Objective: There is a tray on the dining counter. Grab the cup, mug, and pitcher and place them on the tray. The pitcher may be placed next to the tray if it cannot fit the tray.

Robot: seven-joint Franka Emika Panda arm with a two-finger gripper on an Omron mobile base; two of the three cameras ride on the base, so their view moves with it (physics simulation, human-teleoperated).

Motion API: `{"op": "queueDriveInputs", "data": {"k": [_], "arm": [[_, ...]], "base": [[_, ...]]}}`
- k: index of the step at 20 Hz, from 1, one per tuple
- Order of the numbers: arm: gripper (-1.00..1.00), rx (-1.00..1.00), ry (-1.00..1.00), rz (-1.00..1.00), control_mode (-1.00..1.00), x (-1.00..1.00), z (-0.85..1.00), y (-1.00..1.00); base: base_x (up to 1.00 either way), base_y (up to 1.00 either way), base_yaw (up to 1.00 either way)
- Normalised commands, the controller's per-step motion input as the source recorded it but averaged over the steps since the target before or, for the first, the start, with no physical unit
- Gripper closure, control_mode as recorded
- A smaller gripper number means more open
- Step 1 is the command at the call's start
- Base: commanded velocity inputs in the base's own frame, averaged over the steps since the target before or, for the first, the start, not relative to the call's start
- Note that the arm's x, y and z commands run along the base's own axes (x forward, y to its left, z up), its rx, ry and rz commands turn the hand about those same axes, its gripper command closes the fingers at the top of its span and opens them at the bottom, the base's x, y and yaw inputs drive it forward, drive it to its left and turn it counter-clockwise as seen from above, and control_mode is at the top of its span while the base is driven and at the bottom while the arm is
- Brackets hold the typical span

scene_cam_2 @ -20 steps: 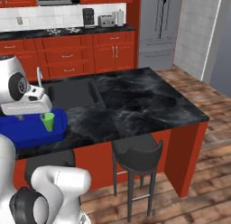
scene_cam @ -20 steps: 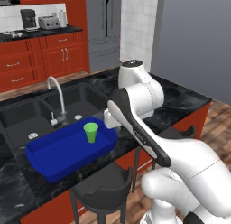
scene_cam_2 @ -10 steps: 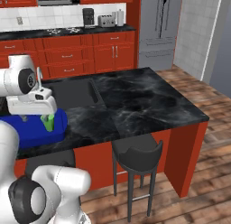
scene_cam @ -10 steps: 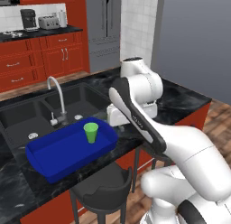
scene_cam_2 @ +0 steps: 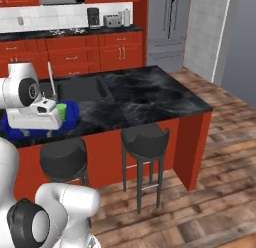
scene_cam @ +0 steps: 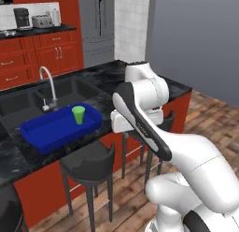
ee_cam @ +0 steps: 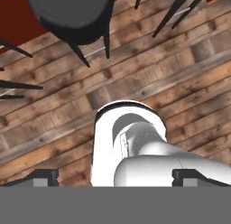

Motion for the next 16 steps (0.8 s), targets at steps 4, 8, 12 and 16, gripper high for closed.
{"op": "queueDriveInputs", "data": {"k": [4, 8, 12, 16], "arm": [[-1.00, 0.00, 0.00, 0.00, 1.00, 0.00, 0.00, 0.00], [-1.00, 0.00, 0.00, 0.00, 1.00, 0.00, 0.00, 0.00], [-1.00, 0.00, 0.00, 0.00, 1.00, 0.00, 0.00, 0.00], [-1.00, 0.00, 0.00, 0.00, 1.00, 0.00, 0.00, 0.00]], "base": [[-1.00, 0.41, 0.00], [-0.99, 1.00, 0.01], [-0.75, 1.00, 0.04], [-0.47, 1.00, 0.02]]}}
